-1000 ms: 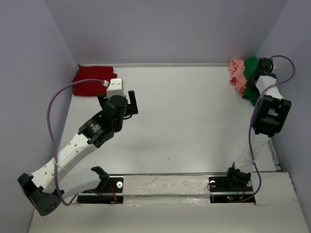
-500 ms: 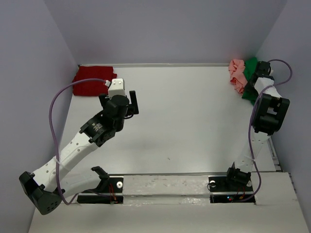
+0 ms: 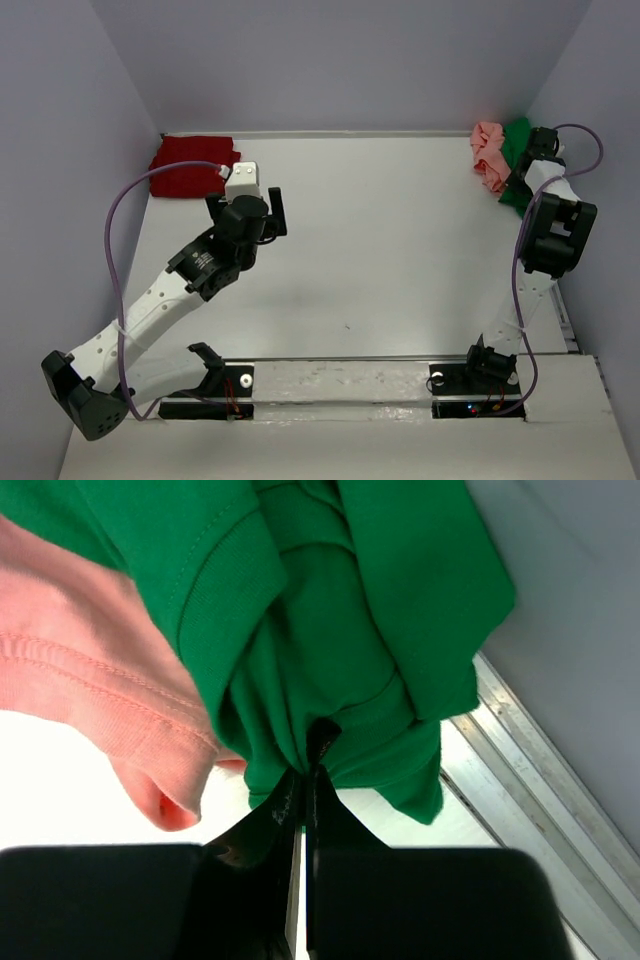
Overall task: Fold and stack the t-shirts
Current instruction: Grab the tshirt from the pile, then move the tshirt to the center of the board
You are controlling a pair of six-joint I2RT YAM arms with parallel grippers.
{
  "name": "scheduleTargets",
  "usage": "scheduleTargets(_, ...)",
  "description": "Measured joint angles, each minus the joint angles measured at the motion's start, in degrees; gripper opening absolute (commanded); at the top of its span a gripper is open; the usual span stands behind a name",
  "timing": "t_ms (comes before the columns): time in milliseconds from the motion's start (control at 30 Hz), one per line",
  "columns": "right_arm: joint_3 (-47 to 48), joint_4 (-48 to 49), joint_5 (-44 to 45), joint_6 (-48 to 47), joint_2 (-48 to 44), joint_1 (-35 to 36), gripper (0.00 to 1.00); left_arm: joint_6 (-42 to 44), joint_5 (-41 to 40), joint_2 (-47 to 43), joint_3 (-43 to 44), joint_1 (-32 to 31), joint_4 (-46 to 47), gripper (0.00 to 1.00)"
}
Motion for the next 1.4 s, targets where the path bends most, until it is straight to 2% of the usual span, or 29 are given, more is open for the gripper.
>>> scheduleTargets(167,0.2,-0.17,2.08,-1.77,-2.89,0.28,0.0,0.0,0.66,0.66,-0.24,0.0,0.26,0.99)
scheduleTargets(300,7.72,-1.18,0.52,-3.87,-7.91,0.66,0.0,-0.02,1.42,1.18,-0.87,0.0,0.79,0.99)
scheduleTargets(567,28.52,0.11,-15.58,-7.04,-18.56,2.78,0.0,-0.07,2.91,2.91,-1.81,0.0,1.77,0.99)
scheduleTargets(700,39.63,1.03,-23.67,-8.2,-20.39,4.55,0.0,-0.04,3.32,2.91,-2.71,0.0,2.36,0.99)
scheduleTargets(800,43.8,2.1,-30.05,-8.02,-22.47,4.85,0.0,-0.07,3.65,3.02,-2.86,0.0,2.56,0.99)
scheduleTargets(967,45.4,3.34,-40.76,-5.05,-28.15,4.74,0.0,-0.46,3.28,2.97,-2.86,-0.02,2.56,0.99)
scheduleTargets(1100,40.02,6.91,-50.99,0.98,-35.15,4.76,0.0,-1.27,2.27,2.05,-2.86,-0.04,2.45,0.99)
scheduleTargets(1267,37.0,8.76,-58.4,5.92,-38.58,5.4,0.0,-2.05,0.09,-2.4,-1.75,-0.2,0.76,0.99)
scheduleTargets(1333,35.69,8.52,-60.33,7.72,-38.75,7.5,0.0,-2.45,-1.88,-3.85,0.26,-0.55,-0.94,0.99)
scheduleTargets(1400,35.76,5.14,-59.84,7.02,-37.68,14.51,0.0,-2.82,-3.72,-5.4,2.86,-0.92,-2.01,0.99)
